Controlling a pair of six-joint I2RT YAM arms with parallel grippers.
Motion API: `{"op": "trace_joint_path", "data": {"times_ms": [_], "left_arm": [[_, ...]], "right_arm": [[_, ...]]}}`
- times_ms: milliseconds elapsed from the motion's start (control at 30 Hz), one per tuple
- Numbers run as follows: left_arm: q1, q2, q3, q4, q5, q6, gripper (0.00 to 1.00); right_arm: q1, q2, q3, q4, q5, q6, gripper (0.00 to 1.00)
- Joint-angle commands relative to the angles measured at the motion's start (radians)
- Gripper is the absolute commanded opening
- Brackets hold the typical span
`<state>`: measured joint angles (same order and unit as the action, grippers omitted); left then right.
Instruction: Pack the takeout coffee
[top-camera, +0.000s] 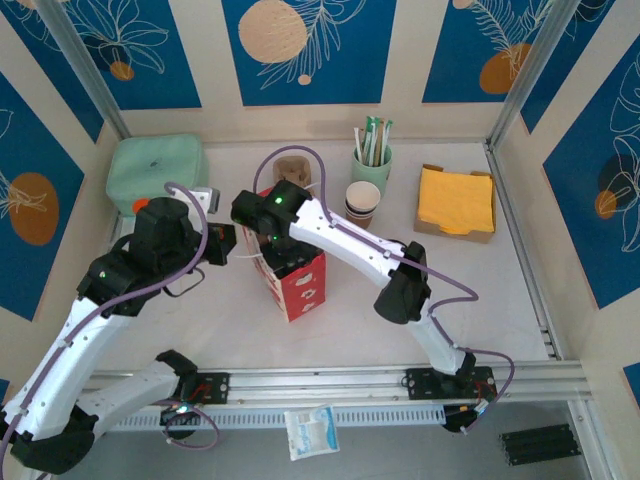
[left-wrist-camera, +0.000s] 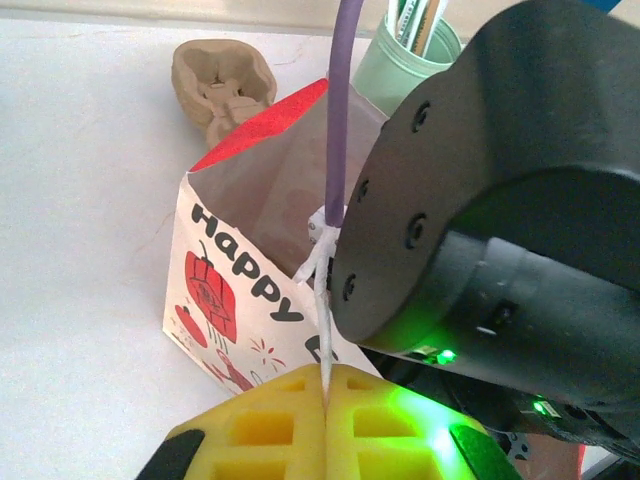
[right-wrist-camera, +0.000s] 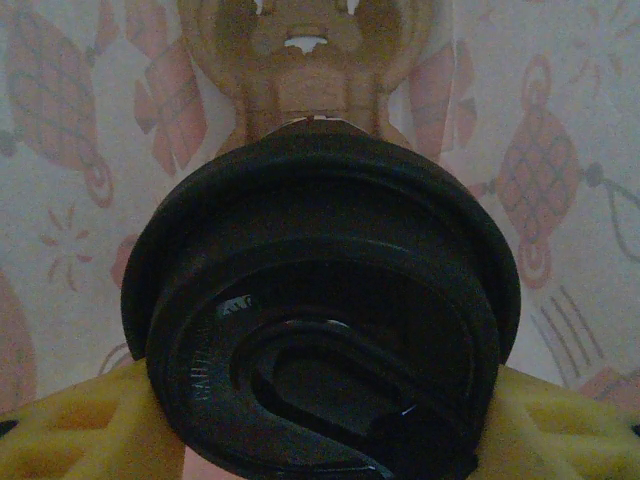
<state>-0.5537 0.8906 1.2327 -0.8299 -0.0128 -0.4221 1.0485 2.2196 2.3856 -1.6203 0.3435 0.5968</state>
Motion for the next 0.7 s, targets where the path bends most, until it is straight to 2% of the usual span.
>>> {"op": "trace_joint_path", "data": {"times_ms": [0, 333, 667], "left_arm": [[0.008, -0.024, 0.006, -0.022, -0.040, -0.020, 0.00], [0.008, -0.047, -0.007, -0.034, -0.061, -0.035, 0.00], [0.008, -0.045, -0.009, -0.032, -0.058, -0.032, 0.00]], "right_arm": [[0.010, -0.058, -0.007, -0.146, 0.024, 0.032, 0.59], [0.010, -0.072, -0.021, -0.132, 0.006, 0.031, 0.59], [0.011, -0.103, -0.107, -0.072, -0.022, 0.032, 0.59]]}}
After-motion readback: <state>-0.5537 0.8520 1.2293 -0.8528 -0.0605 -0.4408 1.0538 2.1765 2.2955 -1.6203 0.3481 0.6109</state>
